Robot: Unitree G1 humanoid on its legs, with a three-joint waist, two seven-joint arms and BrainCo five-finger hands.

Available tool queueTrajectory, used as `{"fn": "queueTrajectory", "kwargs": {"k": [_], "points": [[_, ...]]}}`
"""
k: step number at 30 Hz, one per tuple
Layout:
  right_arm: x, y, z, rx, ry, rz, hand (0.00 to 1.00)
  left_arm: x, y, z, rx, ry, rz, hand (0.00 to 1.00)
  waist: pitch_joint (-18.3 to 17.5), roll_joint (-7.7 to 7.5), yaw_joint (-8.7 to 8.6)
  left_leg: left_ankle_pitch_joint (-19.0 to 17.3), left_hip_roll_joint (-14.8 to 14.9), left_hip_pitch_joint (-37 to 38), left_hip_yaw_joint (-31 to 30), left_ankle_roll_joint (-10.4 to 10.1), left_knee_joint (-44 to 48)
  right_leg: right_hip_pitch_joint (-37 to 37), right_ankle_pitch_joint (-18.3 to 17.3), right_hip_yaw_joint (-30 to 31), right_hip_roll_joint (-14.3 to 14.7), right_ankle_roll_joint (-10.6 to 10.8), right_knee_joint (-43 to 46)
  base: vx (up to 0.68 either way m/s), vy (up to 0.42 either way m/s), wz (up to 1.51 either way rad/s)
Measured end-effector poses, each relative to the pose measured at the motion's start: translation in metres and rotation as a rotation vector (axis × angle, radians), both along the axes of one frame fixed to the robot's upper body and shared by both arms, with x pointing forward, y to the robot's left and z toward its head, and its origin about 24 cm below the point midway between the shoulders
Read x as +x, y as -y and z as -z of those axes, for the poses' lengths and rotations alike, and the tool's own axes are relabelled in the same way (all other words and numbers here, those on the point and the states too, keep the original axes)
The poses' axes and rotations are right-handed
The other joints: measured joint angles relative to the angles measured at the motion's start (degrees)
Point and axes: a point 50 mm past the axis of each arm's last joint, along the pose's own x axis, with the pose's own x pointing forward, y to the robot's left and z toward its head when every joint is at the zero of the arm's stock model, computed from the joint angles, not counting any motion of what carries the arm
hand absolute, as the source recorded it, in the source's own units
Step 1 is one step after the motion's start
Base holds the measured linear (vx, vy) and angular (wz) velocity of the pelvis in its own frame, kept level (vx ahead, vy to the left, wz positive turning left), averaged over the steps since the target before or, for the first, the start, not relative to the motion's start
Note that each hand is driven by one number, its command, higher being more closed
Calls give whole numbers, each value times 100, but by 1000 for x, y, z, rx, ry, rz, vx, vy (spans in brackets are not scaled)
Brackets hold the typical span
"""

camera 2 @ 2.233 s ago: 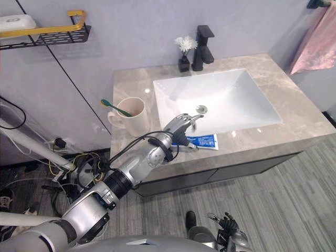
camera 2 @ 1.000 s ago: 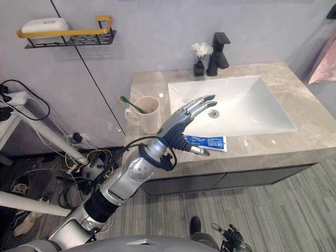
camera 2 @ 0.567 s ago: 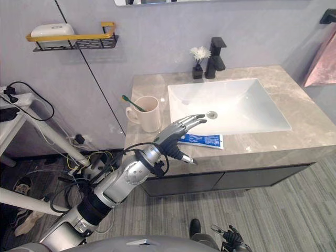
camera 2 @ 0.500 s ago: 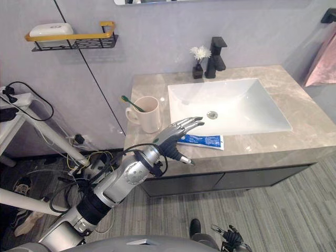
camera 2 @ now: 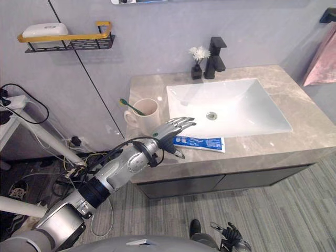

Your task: Organize washtable

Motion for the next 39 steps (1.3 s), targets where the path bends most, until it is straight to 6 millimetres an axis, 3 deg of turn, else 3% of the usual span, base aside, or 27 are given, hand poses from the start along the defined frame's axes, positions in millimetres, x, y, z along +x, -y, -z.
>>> {"fn": "queueTrajectory", "kwargs": {"k": [17,30,31,39], "points": [[1,-1,0,3,2,1,0,10,2,8,84,2,-1,0,41,-43,-27,1,2,11,44,-2,-39,-25,-3,8,5,1,0,-6,-2,0],[7,-3,-1,6,17,-3,0,21,0,10,118,1,-29,0,65,-55,-141,1,2,22,72,-4,-59,-29,-3,12,6,2,-2,0,0,0],[7,-3,-1,6,17,-3,0,21,0,10,118,0,-29,100,66,-55,-141,1,2,22,73,-4,-60,-29,-3,13,6,2,-2,0,0,0],[9,-3,-1,6,21,-3,0,21,1,13,118,-11,-21,100,91,-60,-141,1,2,32,88,-4,-66,-25,-5,18,6,3,-2,0,0,0]]}}
